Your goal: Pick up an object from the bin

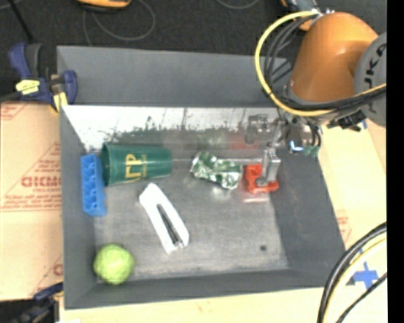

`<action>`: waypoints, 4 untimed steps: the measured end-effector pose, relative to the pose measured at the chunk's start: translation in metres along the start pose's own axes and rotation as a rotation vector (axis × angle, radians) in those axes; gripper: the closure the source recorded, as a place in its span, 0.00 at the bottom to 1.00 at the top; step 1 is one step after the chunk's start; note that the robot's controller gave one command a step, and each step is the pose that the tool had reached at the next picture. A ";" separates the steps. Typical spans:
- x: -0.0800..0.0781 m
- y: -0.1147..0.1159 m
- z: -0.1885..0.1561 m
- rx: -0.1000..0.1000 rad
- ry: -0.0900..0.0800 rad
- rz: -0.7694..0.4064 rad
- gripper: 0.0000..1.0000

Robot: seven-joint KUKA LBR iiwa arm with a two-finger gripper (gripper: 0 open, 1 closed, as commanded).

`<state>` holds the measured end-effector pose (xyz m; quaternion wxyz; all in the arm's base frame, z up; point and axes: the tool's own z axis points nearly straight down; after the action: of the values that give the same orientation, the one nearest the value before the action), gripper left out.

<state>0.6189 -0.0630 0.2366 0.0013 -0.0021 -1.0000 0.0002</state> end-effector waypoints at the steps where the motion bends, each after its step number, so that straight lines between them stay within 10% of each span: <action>1: -0.001 0.000 -0.005 0.001 -0.007 -0.001 0.00; 4: 0.017 -0.026 0.102 0.000 -0.005 -0.099 0.00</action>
Offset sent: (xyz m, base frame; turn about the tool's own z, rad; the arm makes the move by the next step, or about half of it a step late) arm -0.0039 -0.0113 -0.1369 -0.1325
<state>0.6017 -0.0892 0.1344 -0.0012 0.0476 -0.9989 0.0004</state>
